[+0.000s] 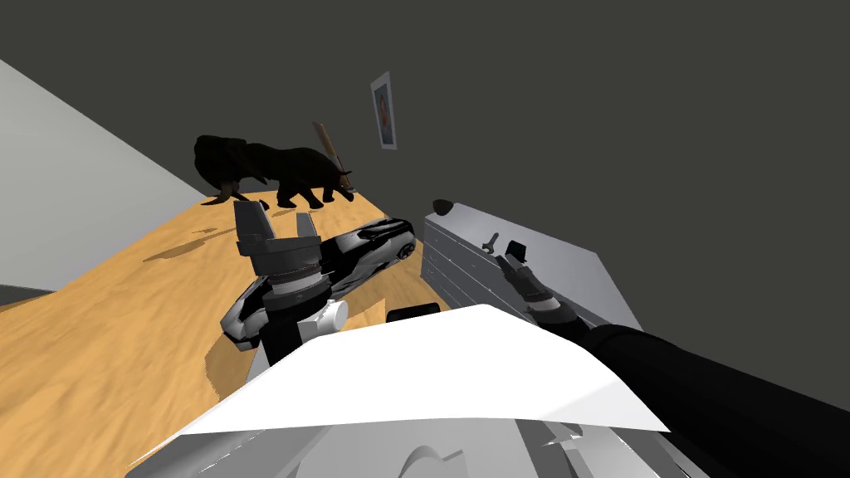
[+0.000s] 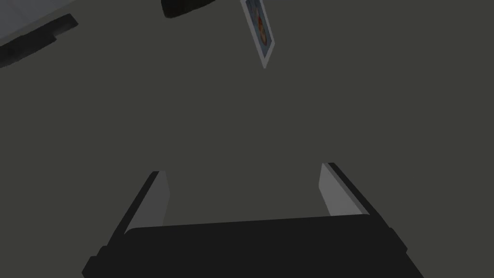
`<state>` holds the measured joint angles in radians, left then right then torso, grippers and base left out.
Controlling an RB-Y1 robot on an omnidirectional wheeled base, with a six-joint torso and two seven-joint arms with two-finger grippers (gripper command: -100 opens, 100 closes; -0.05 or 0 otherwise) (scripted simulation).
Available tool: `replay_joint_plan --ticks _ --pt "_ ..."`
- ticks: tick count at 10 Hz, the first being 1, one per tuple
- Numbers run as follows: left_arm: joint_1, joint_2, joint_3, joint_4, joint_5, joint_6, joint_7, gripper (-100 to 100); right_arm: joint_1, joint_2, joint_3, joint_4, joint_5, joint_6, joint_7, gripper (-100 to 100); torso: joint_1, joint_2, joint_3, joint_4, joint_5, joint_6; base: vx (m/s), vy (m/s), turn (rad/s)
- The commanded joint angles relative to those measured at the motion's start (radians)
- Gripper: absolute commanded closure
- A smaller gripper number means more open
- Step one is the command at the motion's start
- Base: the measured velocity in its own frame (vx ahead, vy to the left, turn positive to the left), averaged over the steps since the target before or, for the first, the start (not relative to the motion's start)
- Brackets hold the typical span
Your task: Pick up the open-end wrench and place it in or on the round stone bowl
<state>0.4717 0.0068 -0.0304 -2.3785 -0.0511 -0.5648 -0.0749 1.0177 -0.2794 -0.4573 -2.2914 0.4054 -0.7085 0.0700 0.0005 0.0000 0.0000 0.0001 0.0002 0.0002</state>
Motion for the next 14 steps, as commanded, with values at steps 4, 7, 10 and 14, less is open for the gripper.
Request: replay_joint_plan --ticks 4,7,10,14 --pt "0.0 0.0 0.0 0.0 0.0 0.0 0.0 0 0.124 -0.057 -0.117 -0.001 0.075 -0.032 0.041 -100 0.0 -0.001 0.0 0.0 0.0 -0.001 0.016 0.009 0.132" --pt "0.0 0.0 0.0 0.0 0.0 0.0 0.0 0 0.217 -0.108 -0.207 -0.008 0.148 -0.062 0.082 -100 -0.001 -0.001 -0.001 0.0 0.0 0.0 0.023 0.003 0.156" --pt "0.0 0.0 0.0 0.0 0.0 0.0 0.0 0 0.299 -0.134 -0.268 -0.013 0.185 -0.076 0.103 -100 -0.001 -0.001 -0.001 0.0 0.0 -0.001 0.024 -0.006 0.125" --pt "0.0 0.0 0.0 0.0 0.0 0.0 0.0 0 0.415 -0.186 -0.367 -0.024 0.26 -0.102 0.145 -100 -0.002 -0.002 -0.001 0.0 -0.001 -0.001 0.026 -0.017 0.15"
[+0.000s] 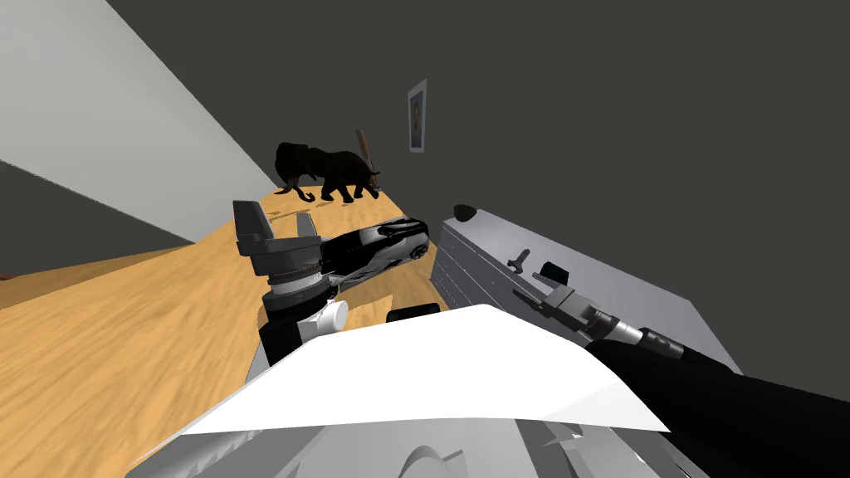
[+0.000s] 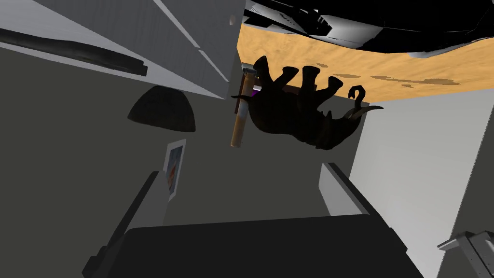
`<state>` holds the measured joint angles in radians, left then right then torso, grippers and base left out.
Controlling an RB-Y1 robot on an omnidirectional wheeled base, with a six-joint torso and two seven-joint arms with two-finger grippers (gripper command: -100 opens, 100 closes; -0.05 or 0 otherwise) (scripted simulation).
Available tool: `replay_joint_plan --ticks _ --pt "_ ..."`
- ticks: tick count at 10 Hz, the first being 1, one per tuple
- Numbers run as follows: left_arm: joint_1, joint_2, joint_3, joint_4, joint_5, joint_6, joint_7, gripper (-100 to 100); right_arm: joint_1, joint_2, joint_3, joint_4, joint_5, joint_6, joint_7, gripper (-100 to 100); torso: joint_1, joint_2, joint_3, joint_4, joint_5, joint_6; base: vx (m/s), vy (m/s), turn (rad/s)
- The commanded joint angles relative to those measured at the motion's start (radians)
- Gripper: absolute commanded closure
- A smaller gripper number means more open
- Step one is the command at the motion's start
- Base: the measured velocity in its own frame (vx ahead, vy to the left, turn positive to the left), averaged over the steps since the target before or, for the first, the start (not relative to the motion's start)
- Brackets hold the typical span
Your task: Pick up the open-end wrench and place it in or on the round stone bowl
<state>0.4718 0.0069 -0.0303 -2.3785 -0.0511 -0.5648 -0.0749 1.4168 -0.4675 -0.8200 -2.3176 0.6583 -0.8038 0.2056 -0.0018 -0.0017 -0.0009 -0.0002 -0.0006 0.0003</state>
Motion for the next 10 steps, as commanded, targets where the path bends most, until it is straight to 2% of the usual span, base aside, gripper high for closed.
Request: replay_joint_plan --ticks 1,2,3,4,5,6,7,8,9,10 --pt "0.0 0.0 0.0 0.0 0.0 0.0 0.0 0 0.05 -0.025 -0.05 -0.004 0.044 -0.019 0.03 -100 0.0 0.0 0.0 0.0 0.0 0.0 0.033 -0.02 0.175" --pt "0.0 0.0 0.0 0.0 0.0 0.0 0.0 0 0.073 -0.025 -0.053 -0.004 0.044 -0.019 0.03 -100 0.0 -0.001 0.0 0.0 0.0 -0.001 0.03 -0.021 0.108" --pt "0.0 0.0 0.0 0.0 0.0 0.0 0.0 0 0.106 -0.051 -0.093 -0.01 0.08 -0.03 0.051 -100 0.0 0.0 0.0 0.0 0.0 0.0 0.035 -0.029 0.164" --pt "0.0 0.0 0.0 0.0 0.0 0.0 0.0 0 0.128 -0.051 -0.1 -0.01 0.08 -0.03 0.051 -100 0.0 -0.001 -0.001 0.0 0.0 -0.001 0.032 -0.028 0.115" --pt "0.0 0.0 0.0 0.0 0.0 0.0 0.0 0 0.163 -0.077 -0.14 -0.017 0.116 -0.041 0.072 -100 0.0 -0.001 0.0 0.0 0.0 0.0 0.037 -0.033 0.188" --pt "0.0 0.0 0.0 0.0 0.0 0.0 0.0 0 0.183 -0.077 -0.146 -0.017 0.116 -0.041 0.072 -100 -0.001 -0.001 -0.001 0.0 0.0 -0.001 0.025 -0.032 0.121" --pt "0.0 0.0 0.0 0.0 0.0 0.0 0.0 0 0.218 -0.103 -0.19 -0.025 0.151 -0.051 0.092 -100 0.0 -0.001 0.0 0.0 0.0 0.0 0.027 -0.032 0.203" --pt "0.0 0.0 0.0 0.0 0.0 0.0 0.0 0 0.237 -0.103 -0.191 -0.025 0.151 -0.051 0.092 -100 -0.001 -0.001 -0.001 0.0 0.0 -0.001 0.024 -0.03 0.105" --pt "0.0 0.0 0.0 0.0 0.0 0.0 0.0 0 0.269 -0.129 -0.229 -0.033 0.185 -0.06 0.112 -100 0.0 -0.001 0.0 0.0 0.0 0.0 0.029 -0.037 0.144" --pt "0.0 0.0 0.0 0.0 0.0 0.0 0.0 0 0.289 -0.129 -0.235 -0.033 0.185 -0.06 0.112 -100 -0.001 -0.001 -0.001 0.0 0.0 0.0 0.027 -0.042 0.114"
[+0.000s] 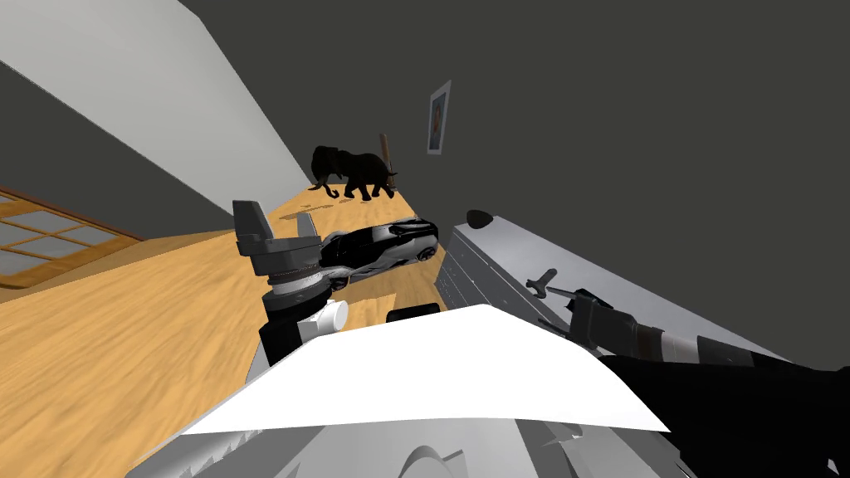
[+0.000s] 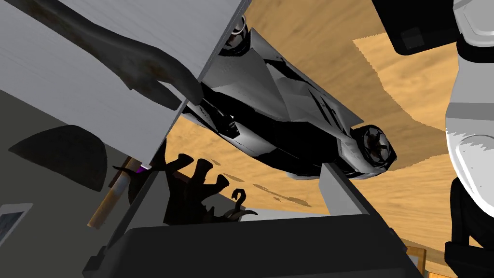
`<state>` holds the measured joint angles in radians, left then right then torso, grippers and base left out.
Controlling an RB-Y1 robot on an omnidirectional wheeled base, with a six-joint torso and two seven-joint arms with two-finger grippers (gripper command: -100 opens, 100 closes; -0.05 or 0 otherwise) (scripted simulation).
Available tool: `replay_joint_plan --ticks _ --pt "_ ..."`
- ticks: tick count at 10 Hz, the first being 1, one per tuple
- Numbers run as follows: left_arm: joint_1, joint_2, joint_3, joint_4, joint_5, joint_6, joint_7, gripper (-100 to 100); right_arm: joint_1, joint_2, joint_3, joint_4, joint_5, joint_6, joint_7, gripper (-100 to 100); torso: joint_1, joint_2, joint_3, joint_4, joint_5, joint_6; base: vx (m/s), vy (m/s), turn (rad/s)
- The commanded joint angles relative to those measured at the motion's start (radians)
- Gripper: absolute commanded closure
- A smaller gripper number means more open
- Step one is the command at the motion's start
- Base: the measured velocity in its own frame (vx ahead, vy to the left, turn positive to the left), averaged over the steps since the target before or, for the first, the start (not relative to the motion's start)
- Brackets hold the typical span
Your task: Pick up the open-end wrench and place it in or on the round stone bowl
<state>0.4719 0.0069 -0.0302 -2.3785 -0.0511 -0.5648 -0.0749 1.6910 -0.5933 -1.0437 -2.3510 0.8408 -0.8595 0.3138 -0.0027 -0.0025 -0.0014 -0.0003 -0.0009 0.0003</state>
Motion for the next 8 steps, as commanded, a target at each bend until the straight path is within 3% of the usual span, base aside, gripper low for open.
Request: replay_joint_plan --ticks 1,2,3,4,5,6,8 --pt "0.0 0.0 0.0 0.0 0.0 0.0 0.0 0 0.05 -0.029 -0.05 -0.007 0.036 -0.012 0.023 -100 0.0 0.0 0.0 0.0 0.0 0.0 0.026 -0.044 0.211" --pt "0.0 0.0 0.0 0.0 0.0 0.0 0.0 0 0.066 -0.029 -0.053 -0.007 0.036 -0.012 0.023 -100 0.0 0.0 0.0 0.0 0.0 -0.001 0.023 -0.044 0.09" --pt "0.0 0.0 0.0 0.0 0.0 0.0 0.0 0 0.103 -0.054 -0.092 -0.016 0.068 -0.019 0.042 -100 0.0 0.0 0.0 0.0 0.0 0.0 0.02 -0.047 0.138" --pt "0.0 0.0 0.0 0.0 0.0 0.0 0.0 0 0.115 -0.054 -0.092 -0.016 0.068 -0.019 0.042 -100 0.0 0.0 0.0 0.0 0.0 0.0 0.014 -0.048 0.105" --pt "0.0 0.0 0.0 0.0 0.0 0.0 0.0 0 0.153 -0.08 -0.129 -0.024 0.099 -0.025 0.06 -100 0.0 0.001 0.0 0.0 0.0 0.0 0.028 -0.057 0.207" --pt "0.0 0.0 0.0 0.0 0.0 0.0 0.0 0 0.163 -0.08 -0.129 -0.024 0.099 -0.025 0.06 -100 -0.001 0.0 0.0 0.0 0.0 0.0 0.022 -0.056 0.084" --pt "0.0 0.0 0.0 0.0 0.0 0.0 0.0 0 0.231 -0.131 -0.193 -0.041 0.158 -0.034 0.095 -100 -0.001 -0.001 0.0 0.0 0.0 0.0 0.03 -0.073 0.209"
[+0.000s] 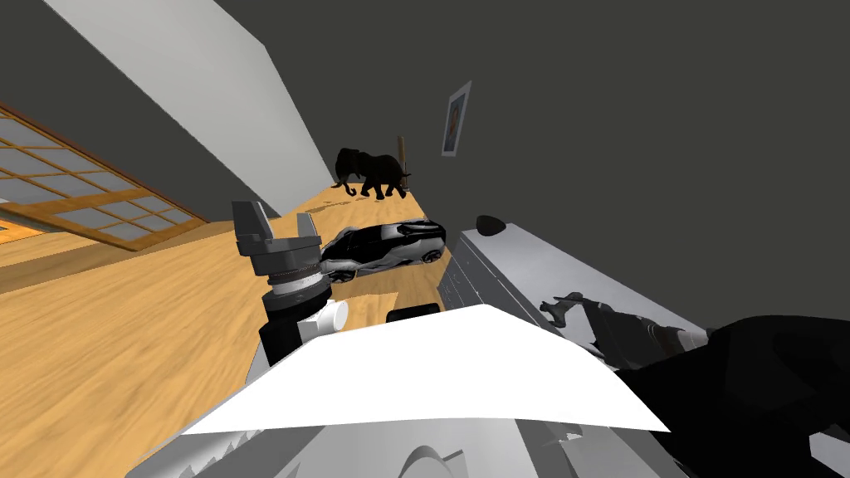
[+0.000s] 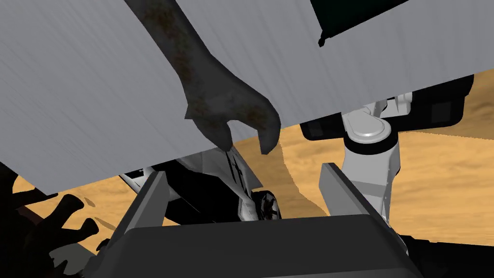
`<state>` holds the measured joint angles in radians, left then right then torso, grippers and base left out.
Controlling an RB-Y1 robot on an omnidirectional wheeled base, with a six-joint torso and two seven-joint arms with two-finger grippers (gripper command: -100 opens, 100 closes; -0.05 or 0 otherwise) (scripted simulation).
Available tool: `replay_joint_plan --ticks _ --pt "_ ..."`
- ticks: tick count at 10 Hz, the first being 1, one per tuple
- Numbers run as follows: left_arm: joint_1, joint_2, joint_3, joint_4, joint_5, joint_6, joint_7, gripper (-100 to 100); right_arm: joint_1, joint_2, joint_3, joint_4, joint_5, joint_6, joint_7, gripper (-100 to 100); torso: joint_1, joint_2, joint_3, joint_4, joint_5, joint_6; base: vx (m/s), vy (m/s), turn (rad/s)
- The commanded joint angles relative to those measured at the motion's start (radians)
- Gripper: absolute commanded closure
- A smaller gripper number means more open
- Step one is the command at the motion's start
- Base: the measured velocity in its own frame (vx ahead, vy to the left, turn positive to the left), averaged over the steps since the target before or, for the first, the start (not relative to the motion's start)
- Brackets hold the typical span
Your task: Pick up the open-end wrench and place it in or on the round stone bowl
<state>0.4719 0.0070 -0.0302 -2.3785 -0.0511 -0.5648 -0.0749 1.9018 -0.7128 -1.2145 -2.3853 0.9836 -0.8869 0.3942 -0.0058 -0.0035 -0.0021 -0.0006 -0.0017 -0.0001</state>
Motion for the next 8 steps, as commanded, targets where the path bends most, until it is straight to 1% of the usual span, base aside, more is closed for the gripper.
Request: replay_joint_plan --ticks 1,2,3,4,6,8 --pt "0.0 0.0 0.0 0.0 0.0 0.0 0.0 0 0.04 -0.012 -0.022 -0.007 0.015 -0.007 0.014 -100 0.0 0.0 0.0 0.0 0.0 0.0 0.019 -0.085 0.072" --pt "0.0 0.0 0.0 0.0 0.0 0.0 0.0 0 0.074 -0.037 -0.049 -0.015 0.042 -0.01 0.03 -100 0.0 0.001 0.0 0.0 0.0 0.001 0.017 -0.081 0.092" --pt "0.0 0.0 0.0 0.0 0.0 0.0 0.0 0 0.104 -0.062 -0.072 -0.023 0.067 -0.012 0.045 -100 0.001 0.001 0.001 0.0 0.0 0.0 0.018 -0.108 0.256" --pt "0.0 0.0 0.0 0.0 0.0 0.0 0.0 0 0.121 -0.062 -0.072 -0.023 0.067 -0.012 0.045 -100 -0.001 0.001 0.0 0.0 0.0 0.0 0.016 -0.082 0.099" --pt "0.0 0.0 0.0 0.0 0.0 0.0 0.0 0 0.188 -0.108 -0.108 -0.038 0.111 -0.015 0.07 -100 0.001 0.001 0.0 0.0 0.0 0.001 0.017 -0.085 0.124" --pt "0.0 0.0 0.0 0.0 0.0 0.0 0.0 0 0.25 -0.147 -0.133 -0.05 0.145 -0.014 0.09 -100 -0.001 0.001 0.0 0.0 0.0 0.0 0.006 -0.111 0.161"
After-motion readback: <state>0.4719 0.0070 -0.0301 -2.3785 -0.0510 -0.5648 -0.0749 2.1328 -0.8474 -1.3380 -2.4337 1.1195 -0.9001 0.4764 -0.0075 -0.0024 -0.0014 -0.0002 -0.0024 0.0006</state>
